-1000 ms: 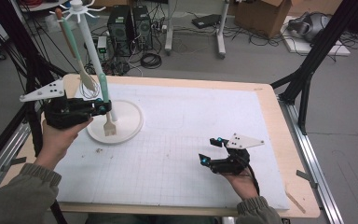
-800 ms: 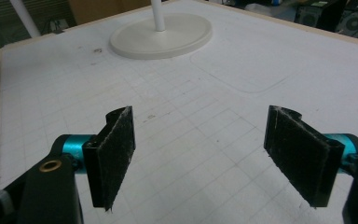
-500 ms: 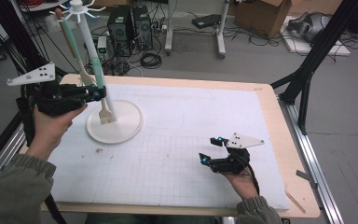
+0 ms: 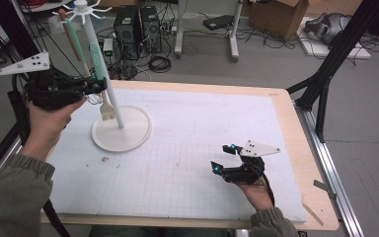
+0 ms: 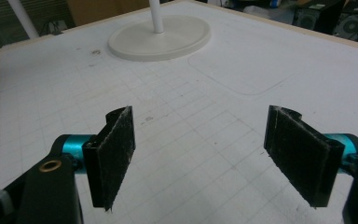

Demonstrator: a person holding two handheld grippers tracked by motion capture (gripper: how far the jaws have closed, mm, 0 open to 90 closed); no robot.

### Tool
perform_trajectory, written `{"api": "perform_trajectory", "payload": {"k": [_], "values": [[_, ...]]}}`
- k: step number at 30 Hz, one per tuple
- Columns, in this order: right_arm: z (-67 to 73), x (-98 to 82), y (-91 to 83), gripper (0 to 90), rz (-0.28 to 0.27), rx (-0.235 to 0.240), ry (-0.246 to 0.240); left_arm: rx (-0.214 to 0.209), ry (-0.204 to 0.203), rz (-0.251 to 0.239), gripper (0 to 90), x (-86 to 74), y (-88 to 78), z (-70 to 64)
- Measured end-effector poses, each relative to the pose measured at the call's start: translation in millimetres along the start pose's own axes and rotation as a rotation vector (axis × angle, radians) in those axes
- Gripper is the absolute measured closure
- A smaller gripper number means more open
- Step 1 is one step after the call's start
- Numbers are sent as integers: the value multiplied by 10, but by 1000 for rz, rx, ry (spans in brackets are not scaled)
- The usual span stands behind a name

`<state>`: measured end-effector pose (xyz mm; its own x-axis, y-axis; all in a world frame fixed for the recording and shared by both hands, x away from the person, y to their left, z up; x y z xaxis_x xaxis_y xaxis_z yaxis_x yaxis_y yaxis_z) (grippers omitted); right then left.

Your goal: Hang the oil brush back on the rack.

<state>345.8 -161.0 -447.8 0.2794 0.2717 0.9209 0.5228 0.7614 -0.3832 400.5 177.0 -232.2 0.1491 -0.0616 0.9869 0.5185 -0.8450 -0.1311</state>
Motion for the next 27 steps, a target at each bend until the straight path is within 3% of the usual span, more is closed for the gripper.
{"api": "perform_trajectory", "payload": {"k": [17,27], "values": [[9,-2,23,237,5,0,-3,27,-32,-49,841,259,-67,165],[17,18,30,237,-2,3,-7,30,-51,-36,840,262,15,240]]}}
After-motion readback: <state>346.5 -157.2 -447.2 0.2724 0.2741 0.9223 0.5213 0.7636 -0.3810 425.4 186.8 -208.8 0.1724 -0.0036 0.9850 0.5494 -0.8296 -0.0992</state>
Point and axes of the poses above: each handheld gripper's, and its own axes: y roughly forward along the jaws, x roughly out of its top, z roughly to its left, the point moved 10 cm from there along y, roughly forward along the jaws, and after that the axes turned 1 degree about -y, right-handed, at the moved point
